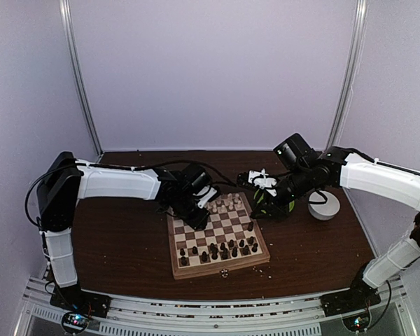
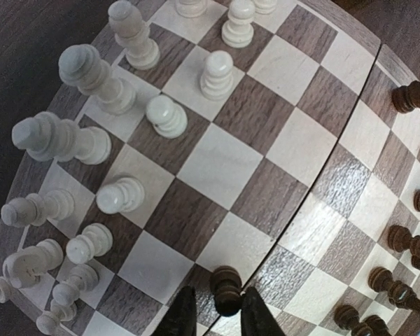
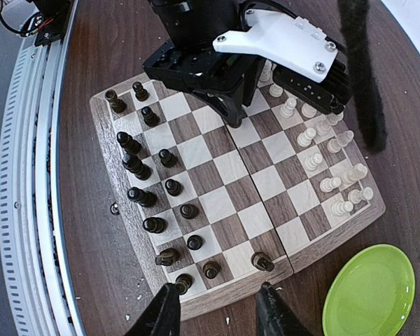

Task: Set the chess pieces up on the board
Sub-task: Pick up the pawn from the chessboard, then place the pawn at f7.

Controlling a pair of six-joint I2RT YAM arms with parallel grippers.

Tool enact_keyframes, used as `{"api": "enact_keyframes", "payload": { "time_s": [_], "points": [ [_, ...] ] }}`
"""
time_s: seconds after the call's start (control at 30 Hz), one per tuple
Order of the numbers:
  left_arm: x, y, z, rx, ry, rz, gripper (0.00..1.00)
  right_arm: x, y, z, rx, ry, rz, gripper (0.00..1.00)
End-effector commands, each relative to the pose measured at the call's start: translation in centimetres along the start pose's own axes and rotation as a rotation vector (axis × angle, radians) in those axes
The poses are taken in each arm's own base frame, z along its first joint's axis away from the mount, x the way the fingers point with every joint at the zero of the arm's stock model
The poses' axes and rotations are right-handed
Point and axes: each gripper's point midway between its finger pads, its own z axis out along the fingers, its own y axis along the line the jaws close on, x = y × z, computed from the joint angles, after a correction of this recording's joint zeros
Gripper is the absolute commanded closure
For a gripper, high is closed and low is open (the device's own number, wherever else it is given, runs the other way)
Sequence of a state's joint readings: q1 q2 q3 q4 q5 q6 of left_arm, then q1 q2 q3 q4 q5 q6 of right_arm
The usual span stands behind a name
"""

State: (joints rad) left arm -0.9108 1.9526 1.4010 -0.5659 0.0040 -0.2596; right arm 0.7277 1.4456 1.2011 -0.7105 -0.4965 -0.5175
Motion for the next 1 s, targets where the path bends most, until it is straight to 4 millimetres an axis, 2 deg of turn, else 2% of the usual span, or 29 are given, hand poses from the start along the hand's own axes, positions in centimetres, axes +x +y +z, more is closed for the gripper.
{"api": "enact_keyframes", "payload": {
  "time_s": [0.0, 0.13, 0.2, 0.3, 0.4, 0.47, 0.6, 0.77, 0.97],
  "points": [
    [-1.7, -0.4, -0.4, 0.017, -0.051, 0.006, 0.81, 0.7, -0.1, 0.2, -0.001, 0.019, 0.01, 0.63],
    [-1.8, -0.5, -0.8, 0.025, -0.053, 0.013, 0.95, 0.7, -0.2, 0.2, 0.0, 0.02, 0.01, 0.63],
    [-1.8, -0.8, -1.3, 0.042, -0.056, 0.019, 0.98, 0.7, -0.2, 0.2, 0.002, 0.021, 0.011, 0.63],
    [-0.9, -2.0, -3.1, 0.1, -0.068, 0.048, 0.99, 0.8, -0.2, 0.1, 0.003, 0.021, 0.011, 0.63],
    [1.0, -3.5, -4.8, 0.184, -0.065, 0.106, 0.99, 0.7, -0.2, 0.0, 0.002, 0.017, 0.01, 0.63],
    [2.4, -3.9, -5.2, 0.221, -0.047, 0.132, 0.99, 0.7, -0.1, 0.2, -0.006, 0.019, 0.011, 0.63],
    [4.0, -4.5, -4.7, 0.253, 0.001, 0.161, 0.99, 0.7, 0.0, 0.3, -0.016, 0.023, 0.013, 0.63],
    [4.0, -5.8, -3.8, 0.287, 0.019, 0.199, 0.99, 0.7, 0.0, 0.3, -0.016, 0.021, 0.014, 0.63],
    [4.2, -6.3, -3.1, 0.288, 0.055, 0.233, 0.98, 0.7, 0.0, 0.2, -0.01, 0.021, 0.01, 0.63]
  ]
}}
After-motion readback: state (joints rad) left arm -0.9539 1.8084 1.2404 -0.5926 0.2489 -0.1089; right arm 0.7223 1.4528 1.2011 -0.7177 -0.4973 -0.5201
